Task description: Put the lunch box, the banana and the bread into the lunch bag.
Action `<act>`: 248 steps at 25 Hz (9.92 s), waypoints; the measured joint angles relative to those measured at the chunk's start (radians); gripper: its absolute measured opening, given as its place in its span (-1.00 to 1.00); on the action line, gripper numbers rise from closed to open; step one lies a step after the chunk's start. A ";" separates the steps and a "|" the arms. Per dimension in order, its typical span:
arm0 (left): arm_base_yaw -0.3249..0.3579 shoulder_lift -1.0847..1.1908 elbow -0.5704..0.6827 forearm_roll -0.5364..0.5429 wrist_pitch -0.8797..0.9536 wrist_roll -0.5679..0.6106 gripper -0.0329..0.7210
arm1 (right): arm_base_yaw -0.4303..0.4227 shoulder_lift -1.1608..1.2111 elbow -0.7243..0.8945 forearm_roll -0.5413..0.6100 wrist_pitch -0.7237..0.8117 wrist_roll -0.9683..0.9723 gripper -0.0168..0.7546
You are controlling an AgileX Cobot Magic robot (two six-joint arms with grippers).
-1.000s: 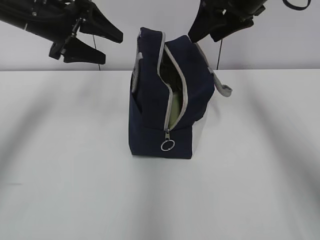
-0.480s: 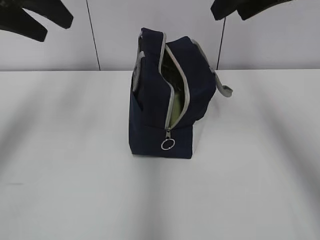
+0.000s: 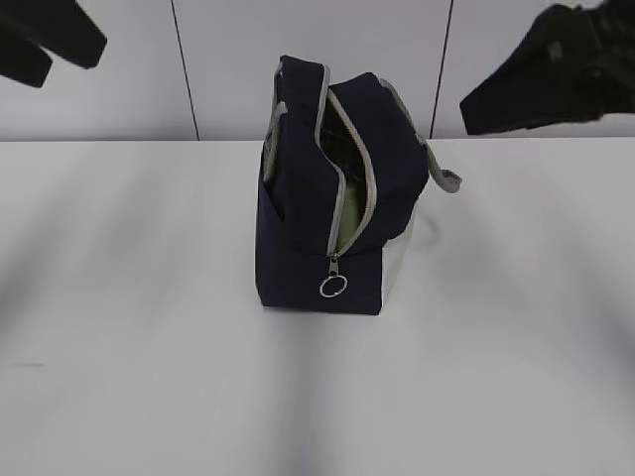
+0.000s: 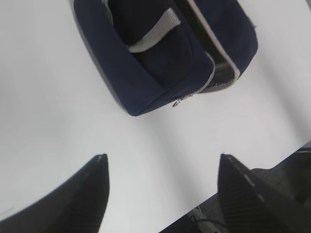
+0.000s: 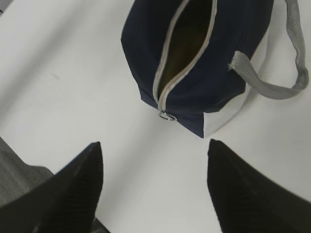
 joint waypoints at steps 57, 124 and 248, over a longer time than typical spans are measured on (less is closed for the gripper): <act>0.000 -0.021 0.099 -0.009 0.002 0.000 0.38 | 0.142 0.585 0.489 -1.472 -1.652 1.156 0.37; 0.000 -0.021 0.099 0.005 0.002 0.000 0.38 | 0.142 0.781 0.390 -1.302 -1.728 0.847 -0.72; -0.004 0.388 0.101 -0.564 -0.284 0.891 0.10 | 0.113 0.455 -0.077 -2.139 -1.555 1.972 -0.94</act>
